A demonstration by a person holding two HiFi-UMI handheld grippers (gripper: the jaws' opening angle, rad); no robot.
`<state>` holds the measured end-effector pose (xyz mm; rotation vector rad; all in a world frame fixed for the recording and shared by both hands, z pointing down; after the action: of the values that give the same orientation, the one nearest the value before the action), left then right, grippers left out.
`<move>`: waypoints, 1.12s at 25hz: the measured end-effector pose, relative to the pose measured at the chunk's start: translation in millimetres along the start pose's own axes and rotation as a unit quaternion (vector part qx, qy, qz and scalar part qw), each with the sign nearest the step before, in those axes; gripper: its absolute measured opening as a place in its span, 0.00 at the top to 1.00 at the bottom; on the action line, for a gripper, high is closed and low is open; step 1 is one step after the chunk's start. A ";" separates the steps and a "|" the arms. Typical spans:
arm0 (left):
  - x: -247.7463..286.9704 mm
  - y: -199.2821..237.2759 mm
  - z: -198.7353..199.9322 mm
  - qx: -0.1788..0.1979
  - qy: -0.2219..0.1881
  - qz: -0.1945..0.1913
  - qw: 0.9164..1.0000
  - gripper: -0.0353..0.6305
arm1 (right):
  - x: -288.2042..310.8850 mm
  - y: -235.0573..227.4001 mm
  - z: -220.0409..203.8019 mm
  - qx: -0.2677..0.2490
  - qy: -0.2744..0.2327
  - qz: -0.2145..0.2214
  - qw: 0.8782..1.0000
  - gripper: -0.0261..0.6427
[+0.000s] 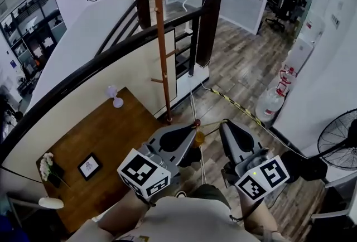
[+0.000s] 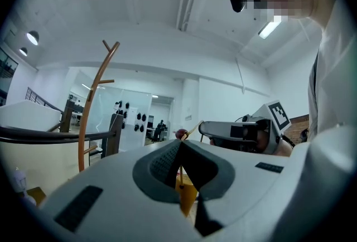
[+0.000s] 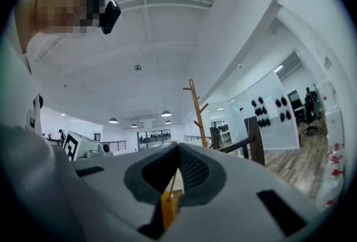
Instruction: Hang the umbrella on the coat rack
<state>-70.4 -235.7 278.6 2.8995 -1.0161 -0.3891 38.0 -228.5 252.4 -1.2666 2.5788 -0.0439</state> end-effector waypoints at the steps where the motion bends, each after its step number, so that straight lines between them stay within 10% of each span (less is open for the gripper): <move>1: 3.3 7.9 -1.0 -0.001 -0.002 0.002 1.000 0.94 | 7.5 -4.7 -2.5 0.000 0.002 0.002 1.000 0.96; 17: 91.5 140.1 -15.2 -0.014 -0.021 0.107 0.994 0.94 | 156.4 -109.1 -29.4 0.024 0.011 0.128 0.991 0.96; 28: 150.2 224.6 -18.3 0.033 -0.015 0.239 0.970 0.94 | 270.2 -177.9 -43.8 0.061 0.033 0.264 0.962 0.96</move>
<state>-89.3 -505.6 291.1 2.5766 -1.6999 -0.3737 7.1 -553.3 259.5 -0.5140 2.8322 -0.1398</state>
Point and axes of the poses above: the fingertips, and each gripper's own axes: x forward along the fingers, y to its left, z out of its top, the point moved 3 cm from there along -x, backward along the fingers, and after that the axes turned 8 degrees about -y, right-handed, at the moved point
